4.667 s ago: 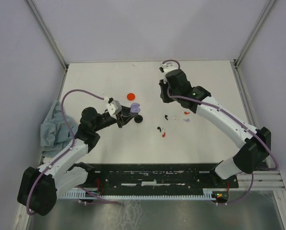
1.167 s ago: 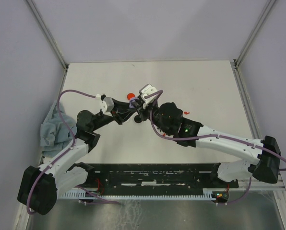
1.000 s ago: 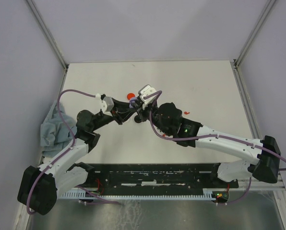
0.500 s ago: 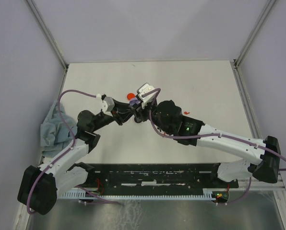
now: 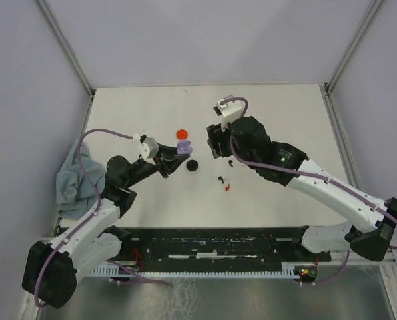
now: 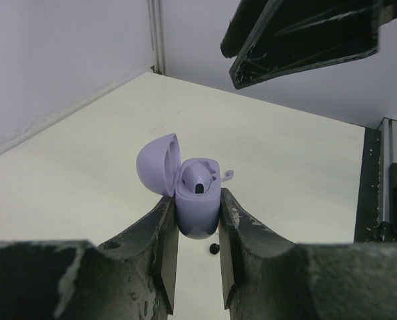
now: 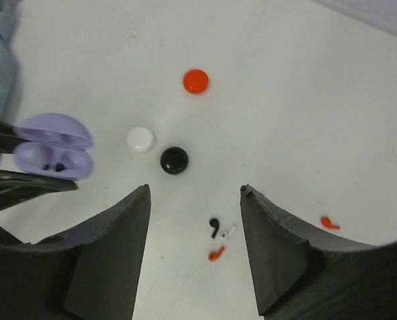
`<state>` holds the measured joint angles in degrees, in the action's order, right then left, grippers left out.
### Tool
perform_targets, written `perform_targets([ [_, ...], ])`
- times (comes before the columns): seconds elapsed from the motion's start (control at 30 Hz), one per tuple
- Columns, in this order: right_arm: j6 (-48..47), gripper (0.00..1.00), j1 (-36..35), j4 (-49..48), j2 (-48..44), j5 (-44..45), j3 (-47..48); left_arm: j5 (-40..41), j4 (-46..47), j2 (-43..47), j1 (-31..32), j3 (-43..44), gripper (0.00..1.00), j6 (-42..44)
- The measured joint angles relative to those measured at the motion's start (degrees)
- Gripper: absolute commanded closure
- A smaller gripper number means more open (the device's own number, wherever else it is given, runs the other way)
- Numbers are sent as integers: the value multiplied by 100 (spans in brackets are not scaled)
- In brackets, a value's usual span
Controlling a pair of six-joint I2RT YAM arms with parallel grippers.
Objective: Insert the wireless bluetooth earbuds into the charging case
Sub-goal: Place the earbud in the charging case, then pick up the earbud from the center of the board.
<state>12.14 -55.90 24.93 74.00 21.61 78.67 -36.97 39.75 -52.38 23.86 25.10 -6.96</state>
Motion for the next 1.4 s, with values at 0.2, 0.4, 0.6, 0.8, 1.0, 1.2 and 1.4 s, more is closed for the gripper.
perform_targets([
  [0.2, 627, 34, 935, 1147, -13, -79, -177, 87, -468, 378, 2, -2, 97, 212],
  [0.4, 872, 34, 1768, 1784, 92, -262, -721, 96, -807, 793, 2, -2, 97, 422],
  [0.6, 1043, 34, 2601, 1847, 636, -535, -1274, 98, -949, 774, 2, 0, 97, 514],
  [0.8, 1071, 35, 3126, 1440, 1255, -975, -1493, 98, -964, 713, 2, -2, 97, 514],
  [1.0, 1062, 39, 3329, 850, 2050, -1423, -1425, 98, -964, 699, 2, -2, 97, 511],
  [1.2, 1082, 41, 3523, 592, 2765, -1777, -1272, 98, -962, 680, 2, -2, 97, 514],
  [1.4, 1104, 41, 3622, 442, 2929, -1941, -1248, 98, -962, 651, 2, -2, 97, 511],
])
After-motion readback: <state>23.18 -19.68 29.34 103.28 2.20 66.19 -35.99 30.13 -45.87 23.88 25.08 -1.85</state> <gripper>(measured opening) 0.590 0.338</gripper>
